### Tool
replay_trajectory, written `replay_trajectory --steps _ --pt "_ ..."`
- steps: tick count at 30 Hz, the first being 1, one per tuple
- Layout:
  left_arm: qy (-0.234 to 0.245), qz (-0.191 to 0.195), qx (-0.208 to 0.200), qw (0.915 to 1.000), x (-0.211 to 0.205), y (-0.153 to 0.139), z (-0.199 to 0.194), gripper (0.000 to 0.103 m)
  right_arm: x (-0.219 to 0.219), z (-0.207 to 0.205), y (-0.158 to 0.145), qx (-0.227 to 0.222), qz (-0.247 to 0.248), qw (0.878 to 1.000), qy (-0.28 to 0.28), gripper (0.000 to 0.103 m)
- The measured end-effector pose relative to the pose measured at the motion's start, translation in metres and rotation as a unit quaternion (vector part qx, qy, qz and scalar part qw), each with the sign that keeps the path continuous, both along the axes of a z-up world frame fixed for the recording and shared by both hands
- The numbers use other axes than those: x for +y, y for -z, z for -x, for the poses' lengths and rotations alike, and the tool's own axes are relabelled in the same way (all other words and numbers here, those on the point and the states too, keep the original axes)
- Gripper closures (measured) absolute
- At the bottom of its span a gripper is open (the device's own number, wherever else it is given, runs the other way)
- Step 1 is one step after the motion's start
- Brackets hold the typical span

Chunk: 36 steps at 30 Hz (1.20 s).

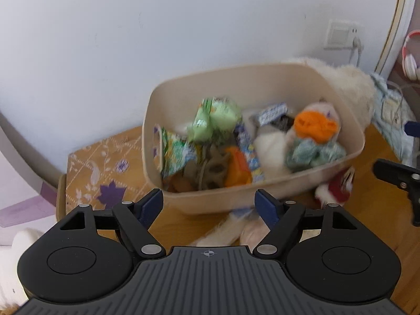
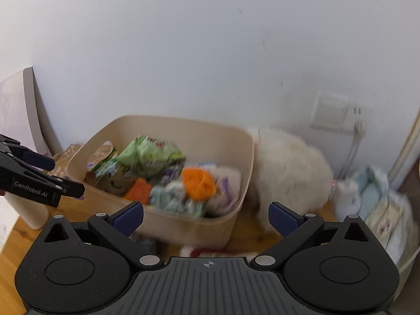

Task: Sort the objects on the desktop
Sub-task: 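Grasp the clear plastic packet with left tool while right tool grasps blue cartoon tissue pack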

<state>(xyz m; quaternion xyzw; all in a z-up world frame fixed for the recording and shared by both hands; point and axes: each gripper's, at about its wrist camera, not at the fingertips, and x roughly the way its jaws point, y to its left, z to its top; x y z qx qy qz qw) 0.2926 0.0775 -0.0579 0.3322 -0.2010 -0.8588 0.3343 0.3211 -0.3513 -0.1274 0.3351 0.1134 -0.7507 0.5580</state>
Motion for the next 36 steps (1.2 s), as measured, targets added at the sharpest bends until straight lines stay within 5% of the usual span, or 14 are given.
replay_trajectory --steps 8,20,36 --pt "0.018 0.004 -0.046 0.9988 -0.020 0.020 -0.015 0.025 0.027 -0.030 0.038 -0.069 -0.037 0.996 0.041 0.000" --pt "0.065 0.048 -0.158 0.9841 -0.047 0.075 0.007 0.025 0.034 -0.095 0.078 -0.131 -0.097 0.986 0.045 0.004" --pt "0.061 0.031 -0.160 0.9847 -0.081 0.096 0.021 0.026 0.008 -0.130 0.111 -0.148 -0.161 0.975 0.048 0.014"
